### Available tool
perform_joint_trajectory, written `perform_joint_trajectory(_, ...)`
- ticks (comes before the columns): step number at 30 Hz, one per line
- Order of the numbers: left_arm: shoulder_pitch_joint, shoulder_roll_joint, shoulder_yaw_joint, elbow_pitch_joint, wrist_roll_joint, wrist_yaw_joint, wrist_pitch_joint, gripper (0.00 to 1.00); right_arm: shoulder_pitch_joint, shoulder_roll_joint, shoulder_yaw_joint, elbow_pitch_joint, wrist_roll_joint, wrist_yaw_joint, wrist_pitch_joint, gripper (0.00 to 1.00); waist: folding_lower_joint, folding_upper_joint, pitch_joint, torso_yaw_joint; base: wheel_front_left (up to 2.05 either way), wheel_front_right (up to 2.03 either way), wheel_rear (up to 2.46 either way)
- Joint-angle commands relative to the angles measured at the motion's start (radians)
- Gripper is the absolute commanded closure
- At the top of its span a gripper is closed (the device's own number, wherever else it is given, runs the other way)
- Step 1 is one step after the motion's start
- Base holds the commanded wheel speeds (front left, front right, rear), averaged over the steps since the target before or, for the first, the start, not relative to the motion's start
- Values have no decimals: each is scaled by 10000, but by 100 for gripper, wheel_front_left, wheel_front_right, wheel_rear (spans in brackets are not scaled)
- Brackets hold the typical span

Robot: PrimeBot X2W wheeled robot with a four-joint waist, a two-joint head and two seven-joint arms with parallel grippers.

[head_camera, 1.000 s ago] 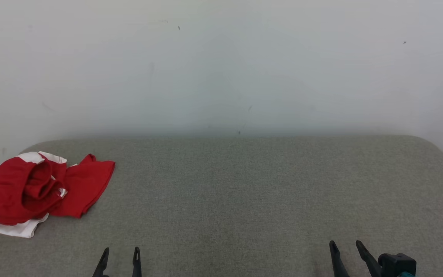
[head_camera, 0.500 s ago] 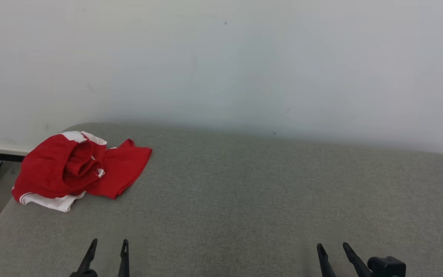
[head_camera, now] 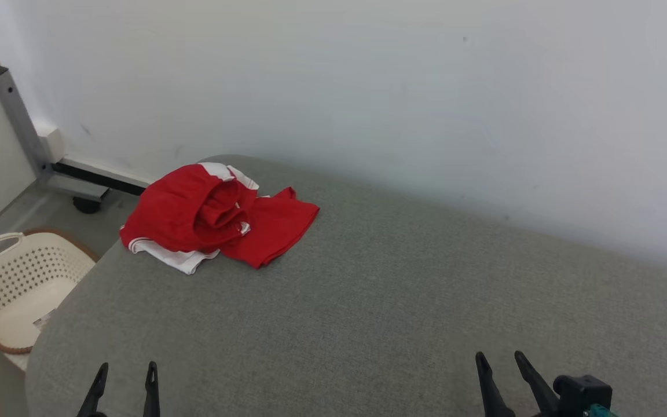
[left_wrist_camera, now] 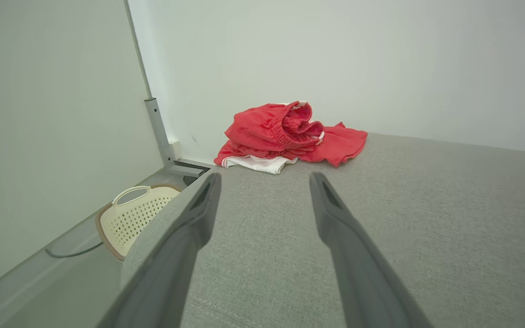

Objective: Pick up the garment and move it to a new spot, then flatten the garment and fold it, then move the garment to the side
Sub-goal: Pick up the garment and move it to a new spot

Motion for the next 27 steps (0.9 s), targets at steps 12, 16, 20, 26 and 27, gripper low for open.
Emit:
perform_joint_trajectory(12,564,-167,333,-613,-257,382,-44,0,-860,-14,696,409,165,-21,-93,0,1,0,601,802,0,0,0)
perform_joint_trajectory(16,631,-220,324,-592,-290,422,-44,0,-949,-14,815,534,189,-21,-152,0,1,0,602,799,0,0,0)
perform_joint_trajectory(20,342,-303,232,-296,-445,342,106,0,-856,-14,911,594,219,-21,-207,0,1,0,548,751,0,0,0)
perform_joint_trajectory(26,-980,-554,-42,805,-942,-66,937,0,-342,-12,781,427,208,-21,-131,0,1,0,592,773,0,0,0)
perform_joint_trajectory(27,-1347,-624,-141,1106,-1003,-153,1106,0,-240,-12,747,350,150,-21,-86,0,1,0,627,797,0,0,0)
